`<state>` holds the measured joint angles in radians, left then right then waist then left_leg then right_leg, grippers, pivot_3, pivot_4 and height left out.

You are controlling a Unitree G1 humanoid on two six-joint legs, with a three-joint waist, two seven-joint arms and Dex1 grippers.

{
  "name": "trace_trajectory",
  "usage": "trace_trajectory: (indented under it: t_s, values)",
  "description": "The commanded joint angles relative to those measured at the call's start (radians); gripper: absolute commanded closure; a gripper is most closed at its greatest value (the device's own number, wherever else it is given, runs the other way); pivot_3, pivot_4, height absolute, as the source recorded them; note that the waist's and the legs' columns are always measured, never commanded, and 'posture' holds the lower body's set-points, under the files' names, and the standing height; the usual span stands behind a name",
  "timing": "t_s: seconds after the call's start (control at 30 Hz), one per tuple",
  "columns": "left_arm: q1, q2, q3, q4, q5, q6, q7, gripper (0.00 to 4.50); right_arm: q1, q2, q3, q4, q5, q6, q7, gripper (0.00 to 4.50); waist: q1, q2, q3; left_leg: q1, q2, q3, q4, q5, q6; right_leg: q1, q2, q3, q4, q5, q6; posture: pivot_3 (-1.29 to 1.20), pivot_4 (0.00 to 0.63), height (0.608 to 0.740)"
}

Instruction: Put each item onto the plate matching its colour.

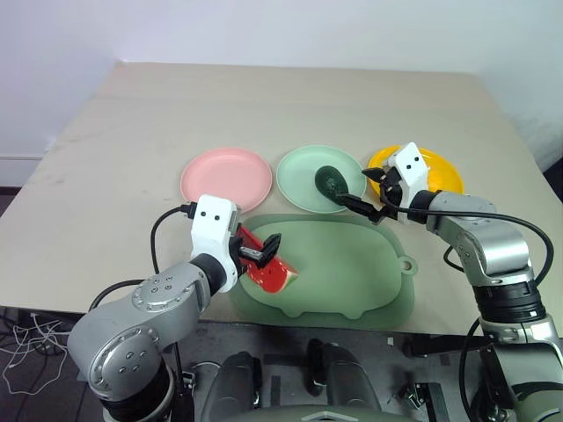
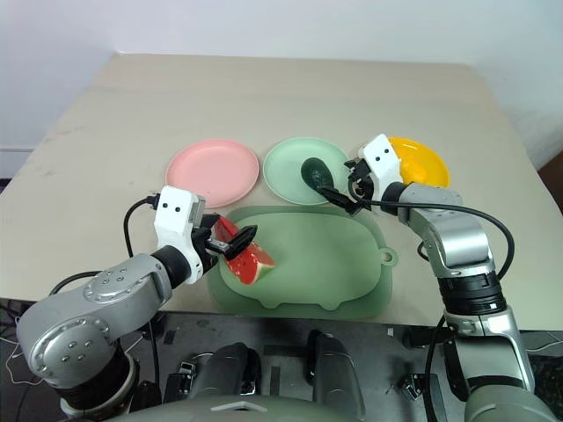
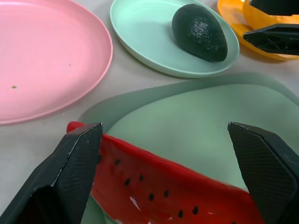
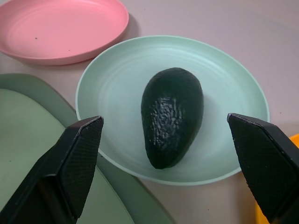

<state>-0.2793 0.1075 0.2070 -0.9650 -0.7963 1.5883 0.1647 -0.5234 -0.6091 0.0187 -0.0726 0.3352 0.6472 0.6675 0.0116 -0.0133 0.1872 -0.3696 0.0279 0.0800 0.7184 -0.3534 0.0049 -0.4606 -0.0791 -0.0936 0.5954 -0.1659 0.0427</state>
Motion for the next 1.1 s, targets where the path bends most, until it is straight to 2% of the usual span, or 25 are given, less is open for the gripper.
trace_trajectory:
  t_s: [0.03, 0.37, 0.63, 0.83, 1.1]
  values:
    - [-0.014, 0.022, -0.005, 0.012, 0.011, 0.026, 0.009, 0.0, 0.002, 0.004, -0.026, -0.016, -0.005, -0.019, -0.008, 0.02, 0.0, 0.0, 0.0, 0.0, 0.0, 0.0, 0.0, 0.0, 0.0, 0.0, 0.0, 0.0, 0.0, 0.0, 0.0, 0.0, 0.15, 0.74]
    - [-0.176, 0.084, -0.047, 0.152, 0.105, -0.006, -0.07, 0.0, 0.002, 0.016, -0.034, -0.017, -0.01, -0.015, -0.027, 0.02, 0.001, 0.0, 0.0, -0.002, -0.001, 0.0, 0.0, 0.0, 0.0, -0.001, 0.0, 0.0, 0.0, 0.0, 0.0, 0.0, 0.15, 0.74]
    - [-0.214, 0.078, -0.002, 0.12, 0.096, 0.026, -0.145, 0.0, 0.009, 0.014, -0.043, -0.025, -0.007, -0.014, -0.036, 0.02, 0.0, 0.0, 0.0, -0.002, 0.0, 0.0, 0.0, 0.0, -0.001, -0.001, 0.0, 0.0, 0.0, 0.0, 0.0, 0.0, 0.15, 0.74]
    - [-0.167, 0.059, 0.049, 0.084, -0.05, 0.026, -0.092, 0.0, 0.001, 0.021, -0.036, -0.007, -0.008, -0.023, -0.035, 0.02, 0.0, 0.0, 0.0, -0.002, 0.0, 0.0, 0.0, 0.0, -0.001, -0.001, 0.0, 0.0, 0.0, 0.0, 0.0, 0.0, 0.15, 0.74]
    - [-0.079, 0.026, 0.049, 0.062, -0.237, 0.026, 0.105, 0.0, -0.015, 0.024, -0.026, 0.013, -0.013, -0.033, -0.026, 0.02, 0.001, 0.0, 0.0, -0.001, 0.0, 0.0, 0.0, 0.001, -0.001, -0.001, -0.001, 0.0, 0.0, 0.0, 0.0, 0.0, 0.15, 0.74]
